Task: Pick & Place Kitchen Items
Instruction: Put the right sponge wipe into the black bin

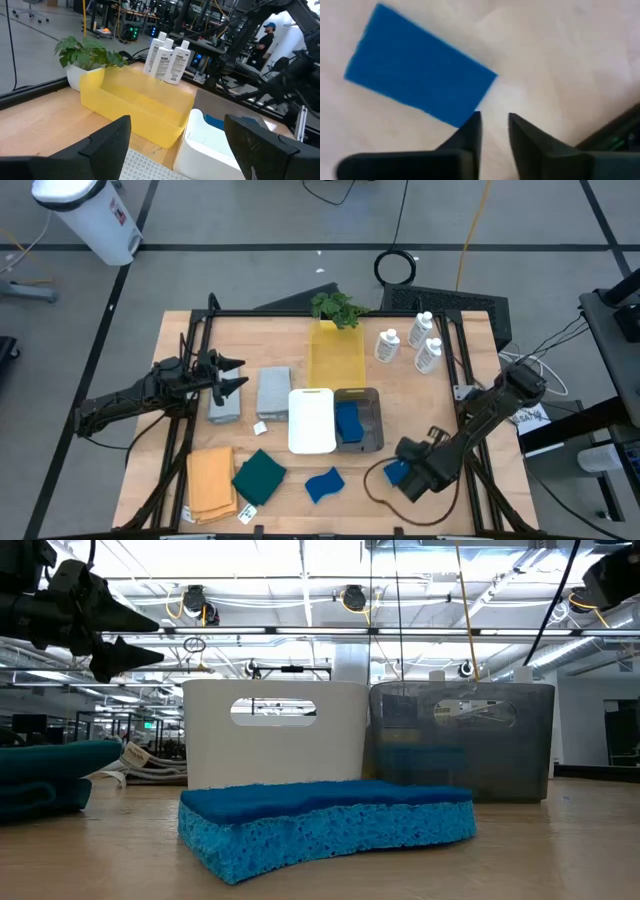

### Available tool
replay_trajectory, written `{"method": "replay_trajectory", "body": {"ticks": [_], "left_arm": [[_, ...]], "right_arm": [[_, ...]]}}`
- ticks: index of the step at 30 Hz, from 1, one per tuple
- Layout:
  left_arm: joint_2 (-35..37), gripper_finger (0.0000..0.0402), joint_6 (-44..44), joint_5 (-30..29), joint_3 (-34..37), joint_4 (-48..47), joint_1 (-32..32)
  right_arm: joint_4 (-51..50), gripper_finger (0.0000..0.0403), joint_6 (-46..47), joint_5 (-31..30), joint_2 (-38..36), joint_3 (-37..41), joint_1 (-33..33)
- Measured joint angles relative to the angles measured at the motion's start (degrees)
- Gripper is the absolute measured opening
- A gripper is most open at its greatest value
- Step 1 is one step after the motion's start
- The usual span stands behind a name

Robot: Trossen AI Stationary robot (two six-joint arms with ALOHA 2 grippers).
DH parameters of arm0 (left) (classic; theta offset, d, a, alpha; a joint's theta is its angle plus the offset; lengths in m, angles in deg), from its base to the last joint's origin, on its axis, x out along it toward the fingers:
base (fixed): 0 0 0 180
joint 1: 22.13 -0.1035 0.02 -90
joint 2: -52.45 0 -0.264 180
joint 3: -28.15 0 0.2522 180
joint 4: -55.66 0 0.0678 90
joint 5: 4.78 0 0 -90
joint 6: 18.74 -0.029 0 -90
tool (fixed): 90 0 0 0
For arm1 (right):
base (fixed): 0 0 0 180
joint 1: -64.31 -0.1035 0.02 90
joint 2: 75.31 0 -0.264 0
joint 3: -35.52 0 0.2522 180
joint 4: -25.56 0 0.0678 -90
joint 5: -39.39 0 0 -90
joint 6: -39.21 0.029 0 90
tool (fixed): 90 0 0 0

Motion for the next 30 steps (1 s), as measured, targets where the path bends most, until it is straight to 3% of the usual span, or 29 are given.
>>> {"method": "replay_trajectory", "body": {"ticks": [3,7,13,20,25,30], "left_arm": [[0.02,0.0324,0.0,0.0,0.01,0.0,0.01],[0.02,0.0324,0.0,0.01,0.0,-0.01,0.02],[0.02,0.0324,0.0,0.0,0.0,0.0,0.01],[0.0,0.0324,0.0,0.0,-0.01,0.0,0.02],[0.02,0.0324,0.0,0.01,0.01,0.0,0.0],[0.0,0.0324,0.0,0.01,-0.02,0.02,0.01]], "right_arm": [[4.35,0.0138,3.7,-1.82,-5.68,4.46,-0.45],[17.56,0.02,8.61,-2.64,-14.47,14.14,-1.59],[37.98,0.025,15.5,-2.41,-22.21,30.8,-2.97],[60.62,0.0246,16.45,-2.98,-23.13,42.47,-3.39],[60.82,0.0219,16.41,-3.42,-22.91,43.29,-3.39],[59.08,0.0154,16.24,-4.48,-22.83,43.33,-3.38]]}}
